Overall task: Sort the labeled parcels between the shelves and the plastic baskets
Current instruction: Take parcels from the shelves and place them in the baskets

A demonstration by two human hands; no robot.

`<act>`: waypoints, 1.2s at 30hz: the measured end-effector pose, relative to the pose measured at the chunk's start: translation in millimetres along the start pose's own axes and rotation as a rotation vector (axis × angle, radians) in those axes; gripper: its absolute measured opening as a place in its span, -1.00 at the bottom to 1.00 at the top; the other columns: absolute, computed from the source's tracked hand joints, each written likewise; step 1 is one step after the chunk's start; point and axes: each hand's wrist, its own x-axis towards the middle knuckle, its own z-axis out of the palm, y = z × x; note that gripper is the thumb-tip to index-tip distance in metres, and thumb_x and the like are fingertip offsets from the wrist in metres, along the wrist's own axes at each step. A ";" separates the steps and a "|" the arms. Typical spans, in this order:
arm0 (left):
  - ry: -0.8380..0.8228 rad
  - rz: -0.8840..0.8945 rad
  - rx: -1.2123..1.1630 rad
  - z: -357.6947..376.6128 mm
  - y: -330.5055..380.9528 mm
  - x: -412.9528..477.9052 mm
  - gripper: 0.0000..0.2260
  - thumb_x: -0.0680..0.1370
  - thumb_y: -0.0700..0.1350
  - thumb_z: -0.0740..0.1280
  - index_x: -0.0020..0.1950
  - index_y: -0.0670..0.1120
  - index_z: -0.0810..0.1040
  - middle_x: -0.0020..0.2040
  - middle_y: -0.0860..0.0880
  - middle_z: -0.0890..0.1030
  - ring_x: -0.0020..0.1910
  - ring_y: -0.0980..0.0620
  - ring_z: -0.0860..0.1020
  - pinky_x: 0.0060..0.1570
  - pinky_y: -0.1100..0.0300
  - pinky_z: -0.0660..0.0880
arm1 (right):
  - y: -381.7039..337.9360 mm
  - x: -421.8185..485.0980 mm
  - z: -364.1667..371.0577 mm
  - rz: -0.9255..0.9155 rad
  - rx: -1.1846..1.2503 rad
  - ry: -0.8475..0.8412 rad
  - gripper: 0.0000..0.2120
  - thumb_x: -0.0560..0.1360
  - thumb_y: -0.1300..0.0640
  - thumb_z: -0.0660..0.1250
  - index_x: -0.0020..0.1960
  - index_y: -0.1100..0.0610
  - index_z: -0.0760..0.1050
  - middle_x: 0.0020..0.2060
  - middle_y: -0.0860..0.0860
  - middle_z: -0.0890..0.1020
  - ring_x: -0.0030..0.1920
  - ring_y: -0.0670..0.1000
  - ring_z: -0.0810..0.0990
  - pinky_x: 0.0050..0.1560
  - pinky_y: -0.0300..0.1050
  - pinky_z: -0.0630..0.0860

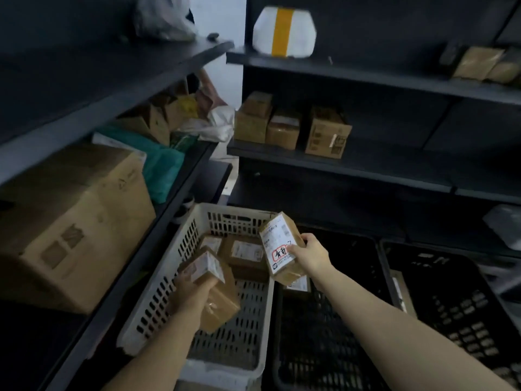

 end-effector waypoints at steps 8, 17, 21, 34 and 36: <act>0.069 -0.309 -0.247 34.6 -87.1 114.8 -0.51 0.53 0.14 0.25 0.38 -0.09 0.39 0.25 -0.23 0.50 0.13 -0.23 0.51 0.08 -0.09 0.48 | 44.5 114.5 126.9 0.112 -0.017 -0.312 -0.36 0.49 -0.04 0.25 0.51 0.05 0.15 0.30 0.17 0.47 0.30 0.24 0.47 0.22 0.14 0.51; -0.067 -0.081 -0.087 53.2 -138.8 208.9 -0.68 0.64 -0.05 0.17 0.39 0.01 0.39 0.29 -0.09 0.48 0.24 -0.13 0.47 0.25 -0.06 0.42 | 115.6 168.7 254.8 0.425 -0.023 -0.305 -0.53 0.57 0.18 0.22 0.46 0.21 0.25 0.37 0.21 0.41 0.33 0.23 0.43 0.34 0.14 0.40; -0.082 -0.053 0.042 60.5 -164.4 245.9 -0.71 0.64 -0.18 0.12 0.34 -0.06 0.46 0.24 -0.13 0.53 0.20 -0.16 0.51 0.25 -0.08 0.45 | 154.1 176.0 301.9 0.550 0.183 -0.282 -0.50 0.63 0.15 0.11 0.55 0.01 0.11 0.42 0.18 0.35 0.31 0.27 0.44 0.27 0.13 0.45; -0.369 0.501 1.470 55.9 -172.0 258.2 -0.29 0.58 -0.24 0.21 0.55 0.16 -0.14 0.57 -0.09 -0.13 0.54 -0.17 -0.15 0.41 -0.14 0.14 | 198.6 200.3 348.6 0.571 0.352 -0.357 -0.48 0.57 0.41 0.05 0.41 0.02 0.42 0.23 0.16 0.57 0.12 0.29 0.57 0.08 0.29 0.57; -0.350 0.529 1.480 53.9 -169.7 264.5 -0.27 0.58 -0.24 0.20 0.54 0.14 -0.21 0.58 -0.05 -0.13 0.54 -0.13 -0.16 0.43 -0.10 0.12 | 203.4 207.9 354.0 0.562 0.312 -0.403 -0.47 0.56 0.45 0.06 0.44 0.09 0.38 0.31 0.20 0.51 0.21 0.33 0.52 0.17 0.31 0.51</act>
